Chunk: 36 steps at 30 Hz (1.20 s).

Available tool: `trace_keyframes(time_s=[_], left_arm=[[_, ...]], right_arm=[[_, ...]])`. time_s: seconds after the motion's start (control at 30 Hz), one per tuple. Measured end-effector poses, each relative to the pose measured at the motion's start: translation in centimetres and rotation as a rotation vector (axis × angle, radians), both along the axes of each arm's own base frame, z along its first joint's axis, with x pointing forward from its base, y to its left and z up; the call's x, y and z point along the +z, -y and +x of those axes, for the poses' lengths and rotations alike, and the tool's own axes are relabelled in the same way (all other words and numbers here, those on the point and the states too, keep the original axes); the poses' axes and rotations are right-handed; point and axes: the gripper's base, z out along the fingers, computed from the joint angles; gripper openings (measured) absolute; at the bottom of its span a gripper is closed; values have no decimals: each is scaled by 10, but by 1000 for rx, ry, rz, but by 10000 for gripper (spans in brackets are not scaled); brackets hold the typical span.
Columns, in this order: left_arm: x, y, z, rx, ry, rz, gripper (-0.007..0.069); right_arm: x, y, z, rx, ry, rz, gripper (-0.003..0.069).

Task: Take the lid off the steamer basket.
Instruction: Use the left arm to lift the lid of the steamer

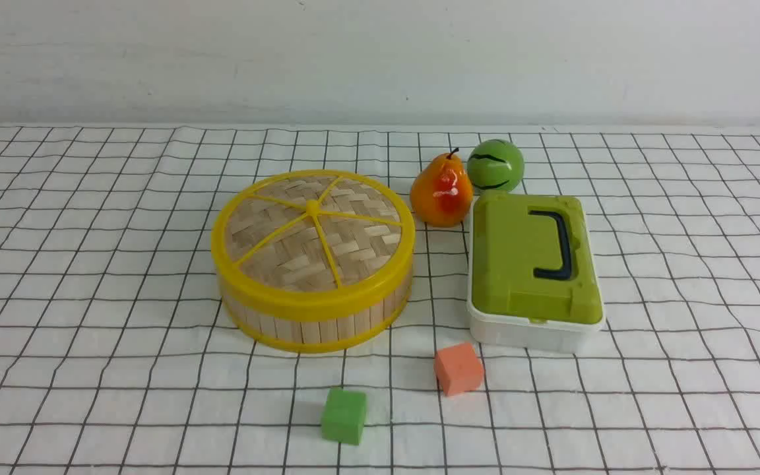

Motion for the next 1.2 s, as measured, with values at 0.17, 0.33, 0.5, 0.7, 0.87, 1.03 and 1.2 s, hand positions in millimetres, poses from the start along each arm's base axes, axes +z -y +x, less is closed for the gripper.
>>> trace_keyframes(time_s=[0.17,0.33,0.5,0.7,0.87,1.03,1.2], left_arm=[[0,0,0,0,0,1,-1],[0,0,0,0,0,1,2],[0,0,0,0,0,1,9],[0,0,0,0,0,5,17],[0,0,0,0,0,5,21],[1,0,0,1,15,4,27],[6,0,2,4,66,1,30]], right_arm=[[0,0,0,0,0,0,240],[0,0,0,0,0,0,240],[0,0,0,0,0,0,240],[0,0,0,0,0,0,240],[0,0,0,0,0,0,240],[0,0,0,0,0,0,240],[0,0,0,0,0,0,240]])
